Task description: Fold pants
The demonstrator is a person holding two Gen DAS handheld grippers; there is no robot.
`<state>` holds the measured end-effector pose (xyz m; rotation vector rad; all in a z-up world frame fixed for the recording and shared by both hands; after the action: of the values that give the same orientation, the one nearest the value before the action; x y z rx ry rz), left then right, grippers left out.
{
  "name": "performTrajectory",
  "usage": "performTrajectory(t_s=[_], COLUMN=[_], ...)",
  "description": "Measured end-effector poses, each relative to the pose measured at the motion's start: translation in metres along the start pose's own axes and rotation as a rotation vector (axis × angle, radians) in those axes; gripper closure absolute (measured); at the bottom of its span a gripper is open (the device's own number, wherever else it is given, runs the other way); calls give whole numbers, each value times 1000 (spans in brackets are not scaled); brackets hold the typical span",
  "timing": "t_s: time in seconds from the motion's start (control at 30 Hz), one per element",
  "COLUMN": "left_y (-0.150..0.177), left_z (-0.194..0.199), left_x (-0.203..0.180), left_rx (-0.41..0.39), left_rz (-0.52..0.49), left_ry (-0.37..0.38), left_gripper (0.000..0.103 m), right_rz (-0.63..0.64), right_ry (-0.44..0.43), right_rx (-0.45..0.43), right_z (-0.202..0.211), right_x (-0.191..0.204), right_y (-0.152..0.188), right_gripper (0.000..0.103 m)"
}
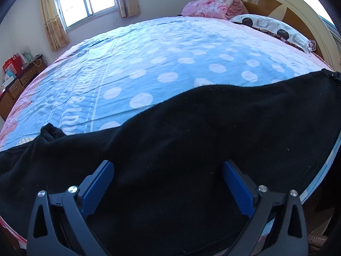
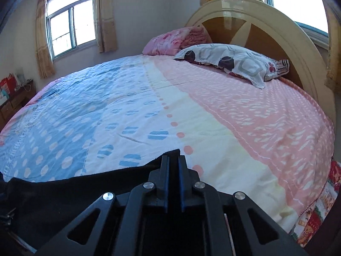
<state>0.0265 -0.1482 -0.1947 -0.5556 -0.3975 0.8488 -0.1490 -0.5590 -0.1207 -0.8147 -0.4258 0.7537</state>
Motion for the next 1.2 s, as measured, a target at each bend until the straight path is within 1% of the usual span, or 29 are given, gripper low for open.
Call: performTrajectory(t_s=[0.07, 0.13, 0.17, 0.23, 0.3, 0.33, 0.37, 0.43, 0.5, 0.53, 0.63, 0.73, 0.8, 0.87, 0.93, 0.97, 1.0, 1.03, 1.07, 1.1, 1.13, 1.17, 1.2], left_y=[0, -1, -1, -3, -5, -7, -9, -11, -10, -7, 5, 6, 5, 5, 5, 4, 4, 5, 6, 6, 7, 7, 7], left_z=[0, 1, 2, 5, 11, 15, 19, 26, 28, 25, 9, 5, 6, 7, 8, 8, 8, 9, 9, 9, 9, 9, 9], left_x=[0, 0, 0, 1, -1, -4, -8, -17, -23, -26, -23, -20, -21, -22, -21, -20, -20, -21, -22, -23, -23, -23, -23], left_rx=[0, -2, -4, -10, -34, -52, -70, -95, -97, -79, 1, 13, 14, 12, 11, 11, 11, 10, 9, 9, 10, 10, 10], left_rz=[1, -1, -1, -1, -16, -24, -30, -35, -45, -56, -81, -42, -42, -46, -45, -44, -43, -43, -43, -43, -43, -43, -43], left_ry=[-1, -2, -2, -7, -11, -5, 12, 54, 79, 80, 41, 76, 76, 73, 75, 77, 78, 78, 78, 78, 77, 76, 76], left_gripper=[0, 0, 0, 0, 1, 1, 2, 3, 3, 3, 3, 2, 2, 2, 2, 2, 2, 2, 2, 2, 2, 2, 2], right_rz=[12, -18, -81, -244, -392, -428, -441, -426, -418, -425, -478, -512, -504, -482, -455, -426, -397, -364, -350, -338, -327, -311, -301], right_ry=[-27, -92, -137, -186, -199, -192, -185, -194, -216, -221, -260, -305, -320, -331, -320, -265, -192, -78, -29, -34, -68, -97, -104], right_rx=[-10, 4, 1, -62, -110, -119, -120, -114, -100, -95, -100, -79, -66, -60, -56, -54, -62, -98, -140, -176, -186, -177, -171], right_z=[-2, 2, 10, 32, 56, 65, 73, 84, 87, 86, 73, 60, 57, 63, 71, 75, 80, 89, 99, 107, 110, 109, 107], right_x=[3, 4, -3, -26, -52, -60, -65, -62, -54, -52, -50, -47, -40, -30, -22, -20, -22, -26, -29, -27, -22, -15, -12], right_y=[0, 0, -2, -7, -4, 0, 6, 20, 30, 34, 37, 38, 41, 44, 47, 50, 52, 52, 50, 46, 43, 41, 40], right_gripper=[86, 77, 77, 75, 73, 73, 73, 73, 73, 73, 72, 72, 70, 60, 57, 57, 57, 57, 57, 57, 57, 57, 57])
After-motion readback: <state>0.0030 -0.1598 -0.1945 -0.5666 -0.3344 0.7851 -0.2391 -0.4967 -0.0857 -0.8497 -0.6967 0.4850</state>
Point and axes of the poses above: each gripper's, at about its wrist camera, not at the fingertips, and z roughly against the way its jaws point, x to its left, y to its underside, the point moved 10 cm from there along -z, roughly the way its jaws point, and after that the axes turned 2 degrees about x, right-handed, at the moved point
